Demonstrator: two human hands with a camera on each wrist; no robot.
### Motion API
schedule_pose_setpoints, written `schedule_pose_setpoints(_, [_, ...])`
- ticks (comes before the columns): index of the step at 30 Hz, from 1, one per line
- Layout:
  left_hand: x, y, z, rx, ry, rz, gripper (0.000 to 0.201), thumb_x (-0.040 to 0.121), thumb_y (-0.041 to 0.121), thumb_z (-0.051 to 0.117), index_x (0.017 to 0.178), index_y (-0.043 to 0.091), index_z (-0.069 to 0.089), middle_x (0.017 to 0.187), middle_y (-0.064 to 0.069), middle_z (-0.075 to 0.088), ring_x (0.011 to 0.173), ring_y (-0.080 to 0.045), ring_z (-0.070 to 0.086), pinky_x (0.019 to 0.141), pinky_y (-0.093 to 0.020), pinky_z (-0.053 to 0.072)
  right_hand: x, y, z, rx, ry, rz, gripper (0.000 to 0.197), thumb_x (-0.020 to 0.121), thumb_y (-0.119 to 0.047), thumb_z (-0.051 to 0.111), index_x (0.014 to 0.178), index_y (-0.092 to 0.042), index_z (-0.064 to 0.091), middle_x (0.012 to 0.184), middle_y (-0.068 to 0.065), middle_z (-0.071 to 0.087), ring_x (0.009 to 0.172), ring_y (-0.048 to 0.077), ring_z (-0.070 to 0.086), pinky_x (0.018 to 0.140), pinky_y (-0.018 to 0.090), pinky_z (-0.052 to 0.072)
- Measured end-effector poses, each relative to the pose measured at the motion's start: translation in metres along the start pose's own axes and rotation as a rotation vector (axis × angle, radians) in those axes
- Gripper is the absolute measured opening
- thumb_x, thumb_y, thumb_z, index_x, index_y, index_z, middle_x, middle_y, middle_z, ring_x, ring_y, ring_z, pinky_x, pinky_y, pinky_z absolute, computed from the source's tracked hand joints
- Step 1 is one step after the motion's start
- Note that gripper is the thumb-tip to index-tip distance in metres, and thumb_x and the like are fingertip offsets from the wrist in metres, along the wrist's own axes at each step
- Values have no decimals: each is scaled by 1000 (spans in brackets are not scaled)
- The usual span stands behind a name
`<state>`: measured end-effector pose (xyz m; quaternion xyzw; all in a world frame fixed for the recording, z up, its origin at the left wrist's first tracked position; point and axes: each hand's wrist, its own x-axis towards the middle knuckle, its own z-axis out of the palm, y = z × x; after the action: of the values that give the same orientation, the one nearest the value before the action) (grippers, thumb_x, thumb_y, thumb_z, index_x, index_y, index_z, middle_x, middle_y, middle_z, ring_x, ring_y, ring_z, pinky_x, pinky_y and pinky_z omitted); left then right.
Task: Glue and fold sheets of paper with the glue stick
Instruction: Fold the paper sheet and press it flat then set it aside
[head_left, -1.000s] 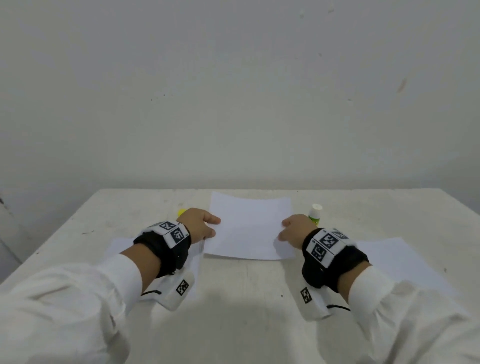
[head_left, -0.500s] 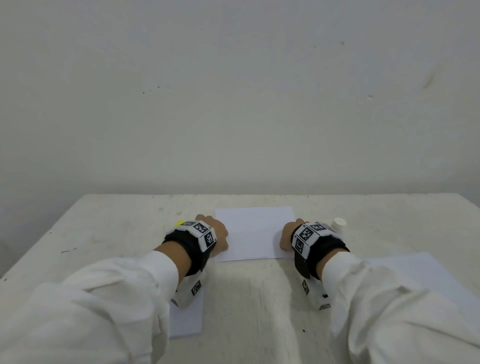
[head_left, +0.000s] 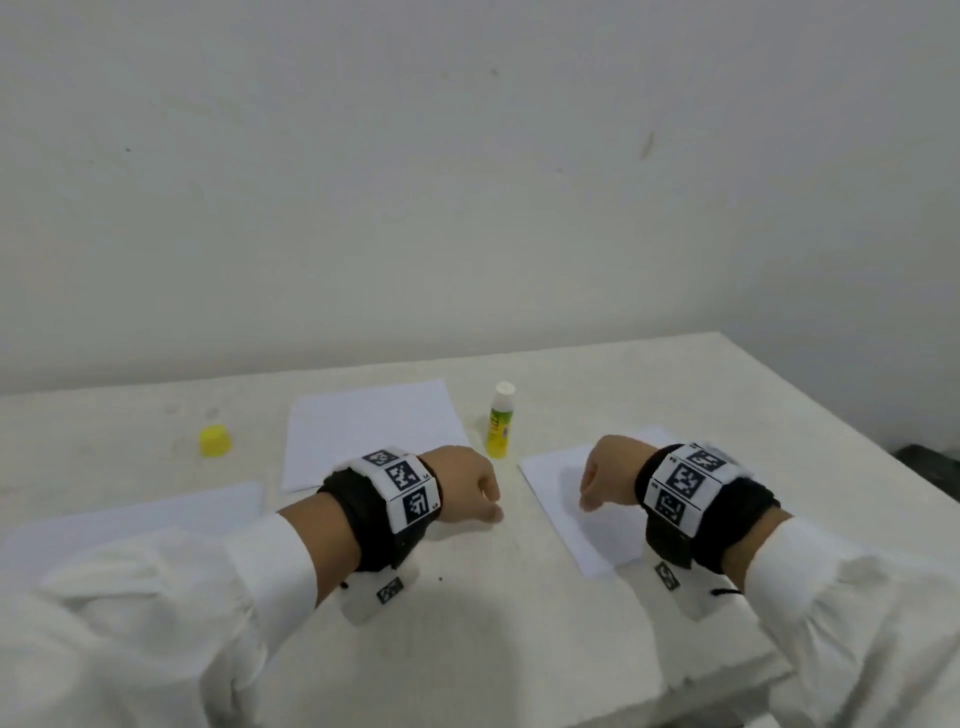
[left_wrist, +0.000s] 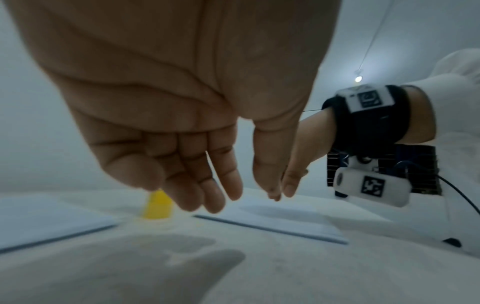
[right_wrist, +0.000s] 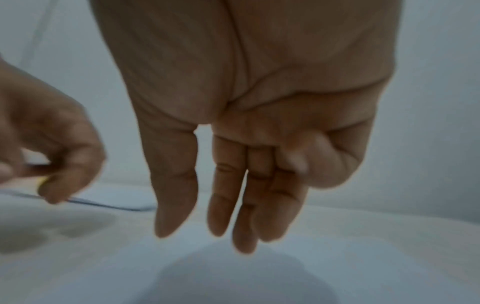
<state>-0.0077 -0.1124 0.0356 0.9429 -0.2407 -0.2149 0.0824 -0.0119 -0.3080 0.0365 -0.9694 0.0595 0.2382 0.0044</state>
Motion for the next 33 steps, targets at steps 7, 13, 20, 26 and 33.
schedule_pose_setpoints(7, [53,76,30,156,-67,-79,68,87,62,51,128,8,51,130,-11,55,111,-26,54,90,-33,43,8,105,27,-32,-124,177,72,73,-64,66,120,-11,58,126,6,59,117,26,54,98,36,43])
schedule_pose_setpoints(13, [70,85,36,193,-40,-182,83,82,67,54,134,2,42,131,-14,52,117,-29,53,93,-34,43,15,114,37,10,-115,161,47,74,-62,67,82,-17,57,116,6,62,111,26,57,95,35,44])
schedule_pose_setpoints(20, [72,96,32,191,-48,-223,95,82,58,62,146,4,18,140,-13,45,122,-31,49,96,-37,42,30,113,39,-46,-103,148,71,63,-70,69,109,-16,62,115,5,64,111,28,58,98,41,44])
schedule_pose_setpoints(26, [71,101,32,193,-27,-246,90,83,56,63,142,1,24,134,-13,47,119,-30,51,92,-35,42,44,114,44,-75,-116,90,80,50,-79,64,109,-24,65,114,1,65,107,28,58,96,44,45])
schedule_pose_setpoints(33, [68,108,29,262,-20,-249,79,87,53,60,138,-1,33,134,-14,46,120,-29,50,92,-32,42,46,118,45,-65,-91,96,68,61,-71,70,102,-17,64,110,4,67,106,28,61,96,42,46])
